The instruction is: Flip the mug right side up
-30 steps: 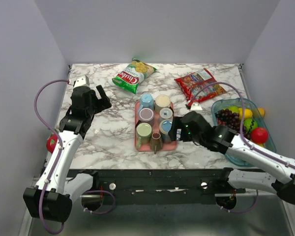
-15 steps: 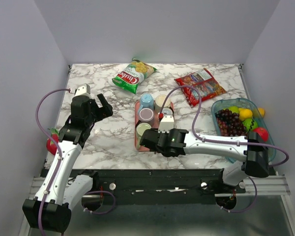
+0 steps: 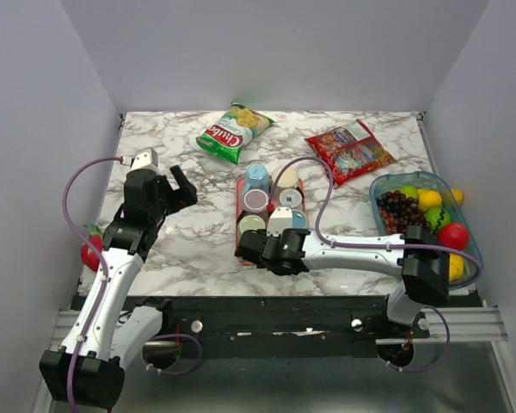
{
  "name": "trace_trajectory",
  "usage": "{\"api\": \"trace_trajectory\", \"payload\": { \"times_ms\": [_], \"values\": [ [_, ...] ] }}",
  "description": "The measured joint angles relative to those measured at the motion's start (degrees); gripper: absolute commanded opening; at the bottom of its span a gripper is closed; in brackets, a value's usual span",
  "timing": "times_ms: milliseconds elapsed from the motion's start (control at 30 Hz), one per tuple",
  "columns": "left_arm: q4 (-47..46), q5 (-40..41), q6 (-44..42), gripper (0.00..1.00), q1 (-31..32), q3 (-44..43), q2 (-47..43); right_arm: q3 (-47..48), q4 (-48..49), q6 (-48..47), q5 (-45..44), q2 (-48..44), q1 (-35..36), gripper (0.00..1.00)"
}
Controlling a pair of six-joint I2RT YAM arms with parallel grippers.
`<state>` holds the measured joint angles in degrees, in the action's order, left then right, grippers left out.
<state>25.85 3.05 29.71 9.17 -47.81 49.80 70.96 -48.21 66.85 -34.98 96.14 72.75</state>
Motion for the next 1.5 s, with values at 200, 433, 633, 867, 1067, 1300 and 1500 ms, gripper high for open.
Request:
{"api": "trace_trajectory", "payload": {
  "times_ms": [200,433,633,867,1067,1300,1500],
  "values": [
    [0.0,0.0,-0.1,0.99,0.0,0.5,-1.3,-0.7,3.1,-1.0,0.8,1.4,0.0,0.5],
    [0.0,0.1,-0.3,0.99,0.0,0.5,-1.4,-0.7,4.2,-1.3,0.8,3.1,0.0,0.48],
    [0.0,0.2,-0.5,0.99,0.0,0.5,-1.4,-0.7,4.1,-0.8,0.7,4.5,0.0,0.43],
    [0.0,0.4,-0.8,0.99,0.0,0.5,-1.2,-0.7,3.5,0.6,-1.1,4.9,0.0,0.36],
    [0.0,0.4,-0.9,0.99,0.0,0.5,-0.6,-0.7,2.8,1.2,-1.6,5.0,0.0,0.09],
    [0.0,0.4,-1.0,0.99,0.0,0.5,-0.2,-0.6,1.6,2.4,-2.3,5.1,0.0,0.01],
    [0.0,0.4,-1.0,0.99,0.0,0.5,-0.1,-0.7,1.0,2.8,-2.2,4.7,0.0,0.0]
  ]
}}
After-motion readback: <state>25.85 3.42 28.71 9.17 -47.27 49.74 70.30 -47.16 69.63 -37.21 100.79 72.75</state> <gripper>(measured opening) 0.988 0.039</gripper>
